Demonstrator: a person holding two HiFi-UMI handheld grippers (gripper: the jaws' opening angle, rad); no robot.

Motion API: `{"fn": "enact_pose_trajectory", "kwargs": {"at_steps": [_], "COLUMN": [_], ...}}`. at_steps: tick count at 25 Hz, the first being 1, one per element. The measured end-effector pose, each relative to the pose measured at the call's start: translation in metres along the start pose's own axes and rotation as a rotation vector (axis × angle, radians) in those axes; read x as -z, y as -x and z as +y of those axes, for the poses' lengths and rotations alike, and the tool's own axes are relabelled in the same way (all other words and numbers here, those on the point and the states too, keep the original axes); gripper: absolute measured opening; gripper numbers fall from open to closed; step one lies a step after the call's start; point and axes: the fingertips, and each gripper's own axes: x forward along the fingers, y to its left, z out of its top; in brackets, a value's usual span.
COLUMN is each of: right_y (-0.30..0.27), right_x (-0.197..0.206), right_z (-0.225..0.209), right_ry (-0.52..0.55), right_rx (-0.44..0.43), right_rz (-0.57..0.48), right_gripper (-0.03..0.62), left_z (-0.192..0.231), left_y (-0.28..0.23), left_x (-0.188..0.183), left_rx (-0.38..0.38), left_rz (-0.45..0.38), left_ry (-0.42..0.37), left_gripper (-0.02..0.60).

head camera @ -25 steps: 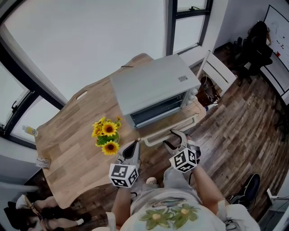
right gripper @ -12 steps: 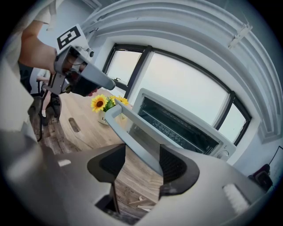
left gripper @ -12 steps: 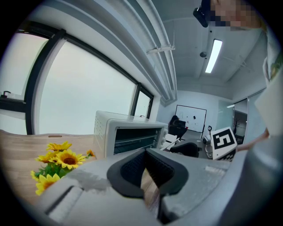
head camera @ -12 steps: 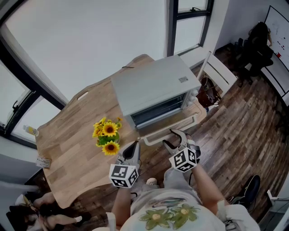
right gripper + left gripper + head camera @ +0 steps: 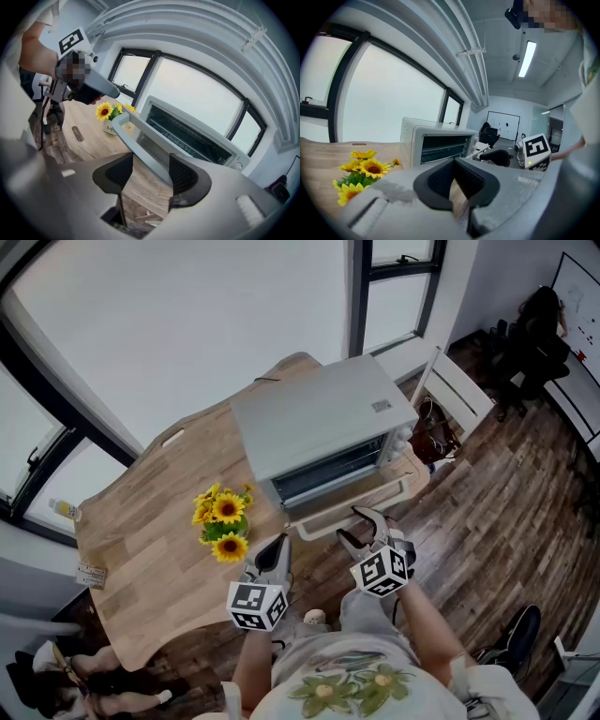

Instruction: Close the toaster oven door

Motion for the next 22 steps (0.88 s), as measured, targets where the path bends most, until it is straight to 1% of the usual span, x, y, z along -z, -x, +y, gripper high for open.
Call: {"fn": "enact_pose_trajectory", "kwargs": {"at_steps": [22], "right_y": [-0.006], "right_x": [-0.014], "right_z": [-0.012], "right_ry": [0.012], "right_rx": [0.002], "right_rz": [-0.047], "right_gripper": [0.247], "left_z": [0.003], "left_y": [-0.006], "left_x": [-0.003], "left_rx": [-0.020], "left_rz": [-0.014], "left_ry": [0.012], "left_gripper": [0.003]}}
